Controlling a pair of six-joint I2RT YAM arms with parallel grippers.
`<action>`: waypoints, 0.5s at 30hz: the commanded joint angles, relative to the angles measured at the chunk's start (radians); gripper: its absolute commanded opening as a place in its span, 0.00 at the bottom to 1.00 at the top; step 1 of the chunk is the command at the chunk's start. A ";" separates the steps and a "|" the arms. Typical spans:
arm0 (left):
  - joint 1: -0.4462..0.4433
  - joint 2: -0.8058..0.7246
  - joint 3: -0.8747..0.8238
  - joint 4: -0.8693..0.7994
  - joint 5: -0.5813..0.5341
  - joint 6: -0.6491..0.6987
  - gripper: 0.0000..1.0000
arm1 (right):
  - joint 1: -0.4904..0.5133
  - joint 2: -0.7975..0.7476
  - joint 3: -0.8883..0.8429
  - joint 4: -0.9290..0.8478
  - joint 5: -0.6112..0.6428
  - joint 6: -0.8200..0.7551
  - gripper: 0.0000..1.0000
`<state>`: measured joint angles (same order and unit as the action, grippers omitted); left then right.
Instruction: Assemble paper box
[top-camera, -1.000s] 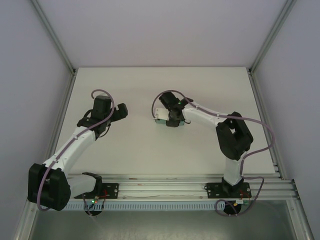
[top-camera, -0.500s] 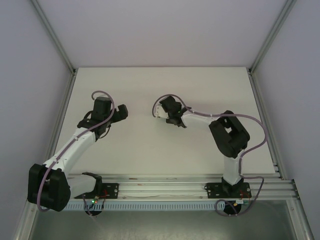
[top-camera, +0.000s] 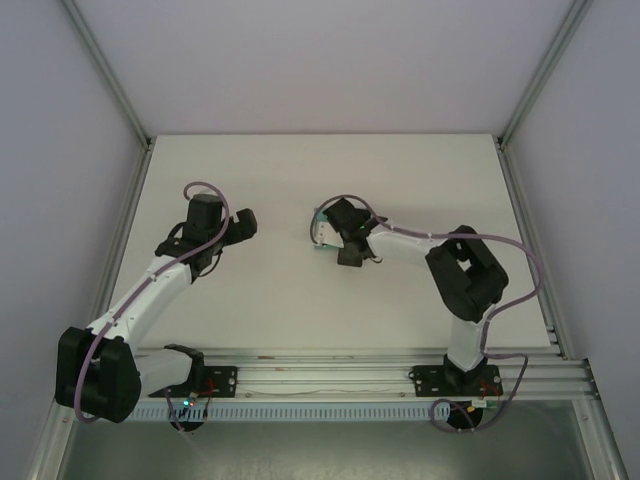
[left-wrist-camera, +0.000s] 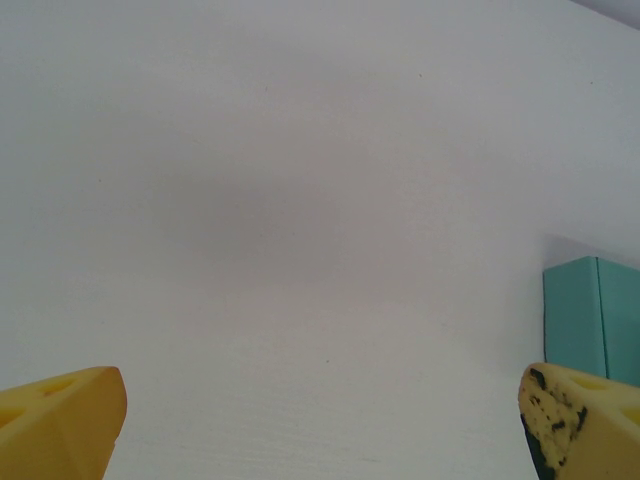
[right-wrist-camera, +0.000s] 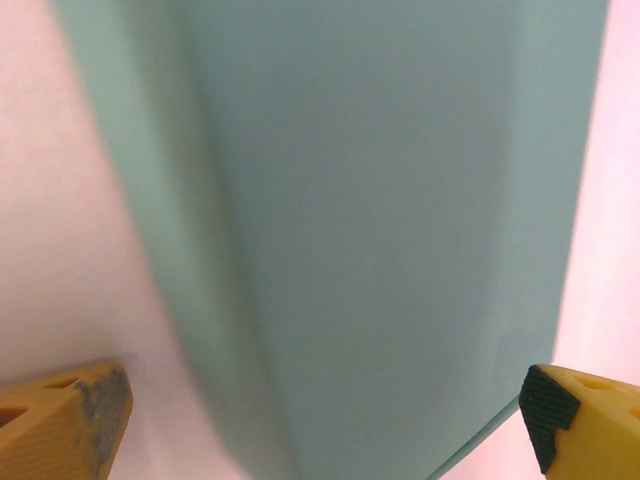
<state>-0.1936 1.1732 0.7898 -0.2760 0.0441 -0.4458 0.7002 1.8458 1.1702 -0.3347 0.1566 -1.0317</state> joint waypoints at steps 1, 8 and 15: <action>0.008 0.011 0.020 0.006 -0.012 0.011 1.00 | 0.007 -0.074 0.006 -0.196 -0.060 0.110 1.00; 0.008 -0.018 0.038 -0.014 -0.031 -0.003 1.00 | -0.001 -0.319 -0.088 -0.204 -0.221 0.147 1.00; 0.008 -0.121 -0.012 0.028 -0.167 -0.011 1.00 | -0.081 -0.573 -0.182 0.025 -0.230 0.391 1.00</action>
<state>-0.1936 1.1042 0.7944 -0.2756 -0.0105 -0.4465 0.6662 1.3304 1.0164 -0.4290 -0.0639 -0.8120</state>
